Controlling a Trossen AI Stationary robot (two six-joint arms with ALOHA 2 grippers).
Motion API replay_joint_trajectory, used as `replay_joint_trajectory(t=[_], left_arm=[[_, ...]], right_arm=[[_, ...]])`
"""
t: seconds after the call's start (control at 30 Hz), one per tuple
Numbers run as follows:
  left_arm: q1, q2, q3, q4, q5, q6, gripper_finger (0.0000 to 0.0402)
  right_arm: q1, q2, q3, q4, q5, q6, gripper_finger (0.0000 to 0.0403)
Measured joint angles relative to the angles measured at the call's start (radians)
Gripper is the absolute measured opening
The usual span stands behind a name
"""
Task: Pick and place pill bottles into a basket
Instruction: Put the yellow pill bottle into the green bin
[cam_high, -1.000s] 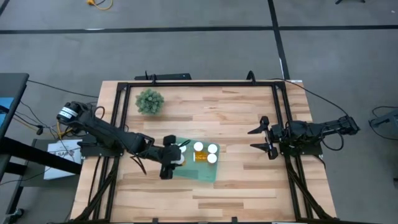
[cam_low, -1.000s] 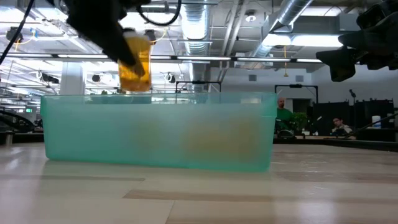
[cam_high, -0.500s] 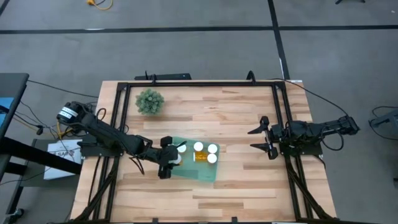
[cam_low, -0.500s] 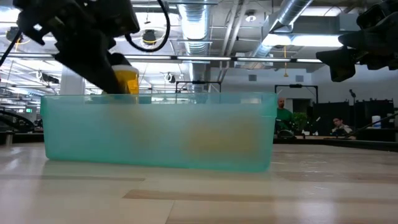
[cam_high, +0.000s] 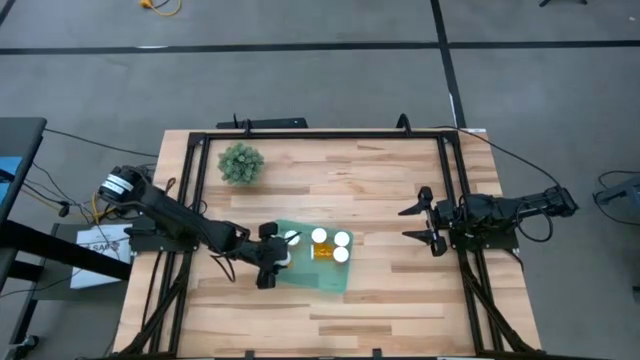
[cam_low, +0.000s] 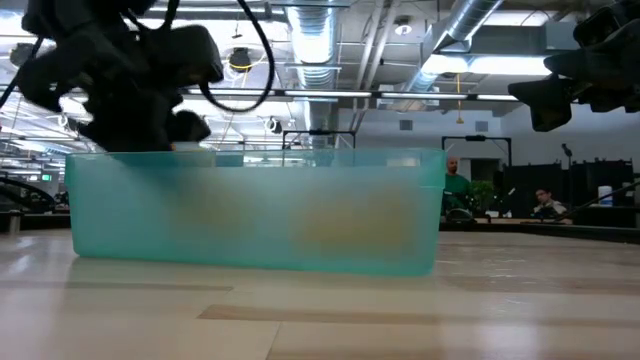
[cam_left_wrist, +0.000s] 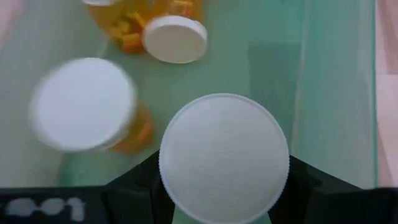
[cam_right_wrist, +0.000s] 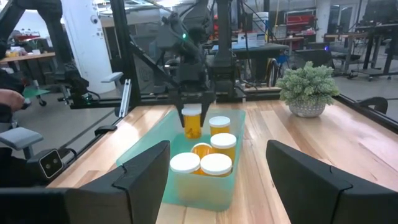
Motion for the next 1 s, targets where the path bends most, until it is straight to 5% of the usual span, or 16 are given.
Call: replay_joint_trajectory(t=[0.23, 1.0], left_arm=[[-0.001, 0.09, 0.004, 0.067, 0.02, 0.026, 0.0172], [-0.001, 0.062, 0.07, -0.034, -0.004, 0.105, 0.0247]], right_arm=[[0.0, 0.0, 0.0, 0.001, 0.0, 0.0, 0.026], [0.0, 0.0, 0.0, -0.001, 0.0, 0.0, 0.026]])
